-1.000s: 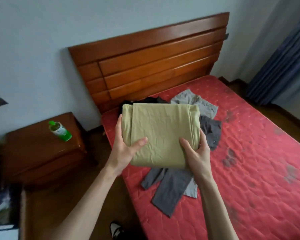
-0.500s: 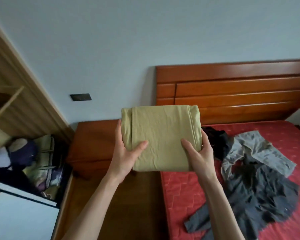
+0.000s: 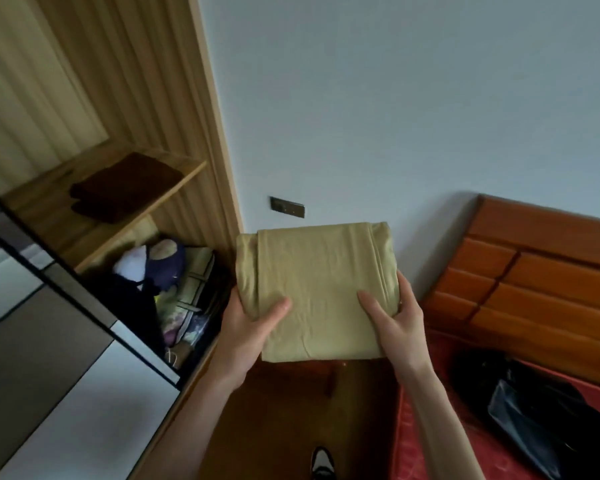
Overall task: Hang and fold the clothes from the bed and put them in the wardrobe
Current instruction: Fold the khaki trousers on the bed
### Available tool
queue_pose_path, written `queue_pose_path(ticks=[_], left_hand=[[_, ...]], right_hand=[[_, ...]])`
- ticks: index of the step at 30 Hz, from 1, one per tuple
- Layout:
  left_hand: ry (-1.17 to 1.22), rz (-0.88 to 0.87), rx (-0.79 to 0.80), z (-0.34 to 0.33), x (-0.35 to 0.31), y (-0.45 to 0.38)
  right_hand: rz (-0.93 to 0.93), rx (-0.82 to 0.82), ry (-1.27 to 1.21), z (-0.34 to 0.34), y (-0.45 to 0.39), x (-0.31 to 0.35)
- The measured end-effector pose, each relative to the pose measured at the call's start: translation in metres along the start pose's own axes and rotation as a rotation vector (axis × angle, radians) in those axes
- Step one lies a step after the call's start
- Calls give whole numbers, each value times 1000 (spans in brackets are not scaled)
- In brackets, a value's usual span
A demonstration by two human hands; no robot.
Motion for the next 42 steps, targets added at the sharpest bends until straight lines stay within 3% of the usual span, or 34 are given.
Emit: queue_pose_path(ticks=[10,22,42], left_hand=[[4,16,-380,51,-32,-92],[73,27,-692,143,-43,-147],[129,54,-842,287,-22,-303]], right_hand=[[-41,333,-48,-108,-153,-8],[-110,622,-62,-267,-234,-17],[-64,737,141,-484,-349,-67]])
Point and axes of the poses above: each hand's wrist, its own y-axis away from the middle knuckle, its own z-axis out of the back of the hand, x = y × z, the point moved 3 cm from there along -y, towards the middle knuckle, and after that the axes turned 10 degrees about -y, right-handed, at the moved point
